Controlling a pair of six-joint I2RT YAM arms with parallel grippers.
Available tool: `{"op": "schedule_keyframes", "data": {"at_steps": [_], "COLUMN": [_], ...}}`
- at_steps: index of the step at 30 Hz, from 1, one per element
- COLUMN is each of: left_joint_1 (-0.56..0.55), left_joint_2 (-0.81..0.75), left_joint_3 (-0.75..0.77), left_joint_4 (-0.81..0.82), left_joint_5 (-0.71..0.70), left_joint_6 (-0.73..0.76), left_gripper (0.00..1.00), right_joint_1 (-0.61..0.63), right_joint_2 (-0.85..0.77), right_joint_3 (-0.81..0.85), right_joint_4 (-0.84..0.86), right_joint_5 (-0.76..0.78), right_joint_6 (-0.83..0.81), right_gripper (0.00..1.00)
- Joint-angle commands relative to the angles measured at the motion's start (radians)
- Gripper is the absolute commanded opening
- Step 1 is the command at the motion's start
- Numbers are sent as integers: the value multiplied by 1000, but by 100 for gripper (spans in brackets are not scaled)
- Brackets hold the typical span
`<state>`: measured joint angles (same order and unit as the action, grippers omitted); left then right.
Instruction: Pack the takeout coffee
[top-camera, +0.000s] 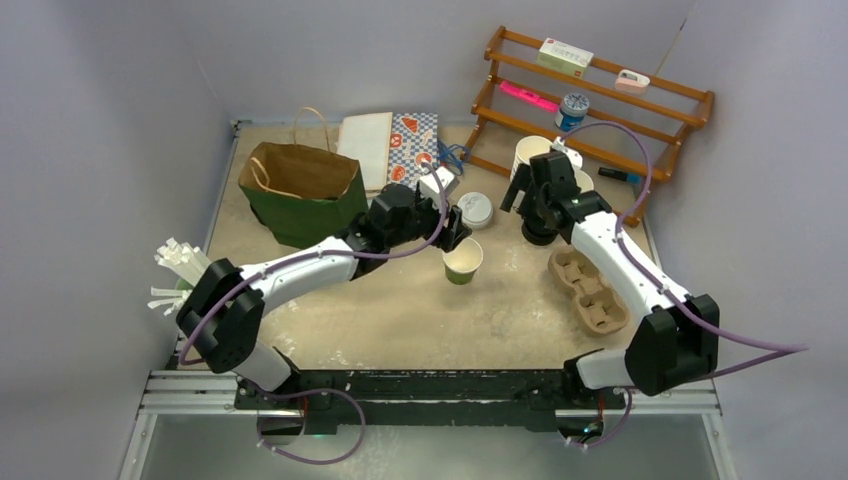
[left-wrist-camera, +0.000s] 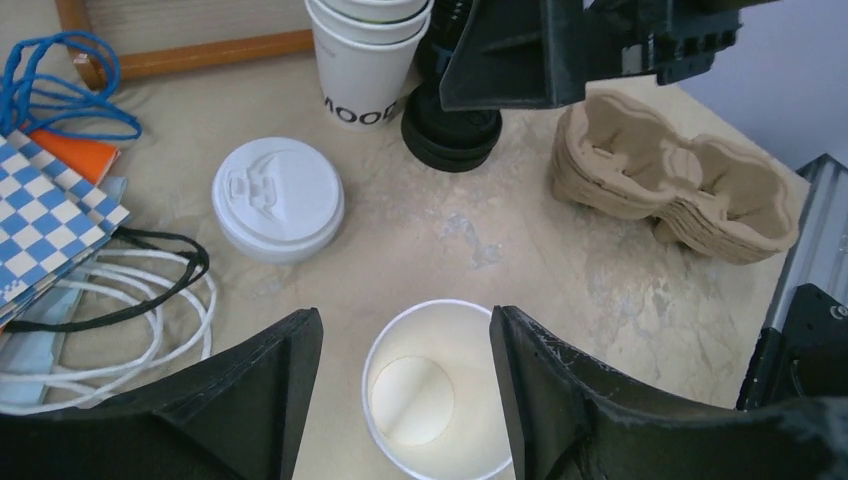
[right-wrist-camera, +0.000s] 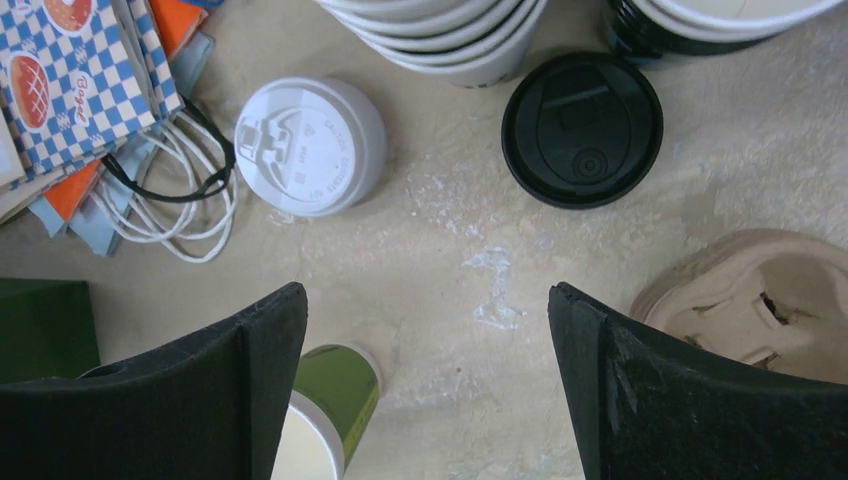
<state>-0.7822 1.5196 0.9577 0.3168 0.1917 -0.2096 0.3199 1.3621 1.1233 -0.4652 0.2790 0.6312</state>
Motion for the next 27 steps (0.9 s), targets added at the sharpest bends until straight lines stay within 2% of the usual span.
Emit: {"op": "schedule_keyframes", "data": {"at_steps": [1,8,14,24,26,27], "left_joint_1": [-3,-2,-2,-3,-2,-2], "left_joint_2": [30,28,142,255,265,270], "left_joint_3": [135,172,304,436,444,450], "left_joint_4": [-307,-455,-645,-810,-812,-818], "left_joint_5": [-68,-69,-43,-76,-67,-65], "left_joint_6": [-52,-73,-79,-99,-102,-102], "left_gripper": [65,67,64,42,30,20], "right_joint_1": [12,54,59,81,87,91], "right_joint_2": [38,82,80,106,114,117], "right_joint_3": [91,181,174,209,222,229], "right_joint_4": [-5,-7,5,-4,-5,-3], "right_joint_5": [50,81,72,82,85,87], "right_joint_6": [-51,-57,-44,-41,-44,-46], "right_gripper": [91,92,92,88,88,88]}}
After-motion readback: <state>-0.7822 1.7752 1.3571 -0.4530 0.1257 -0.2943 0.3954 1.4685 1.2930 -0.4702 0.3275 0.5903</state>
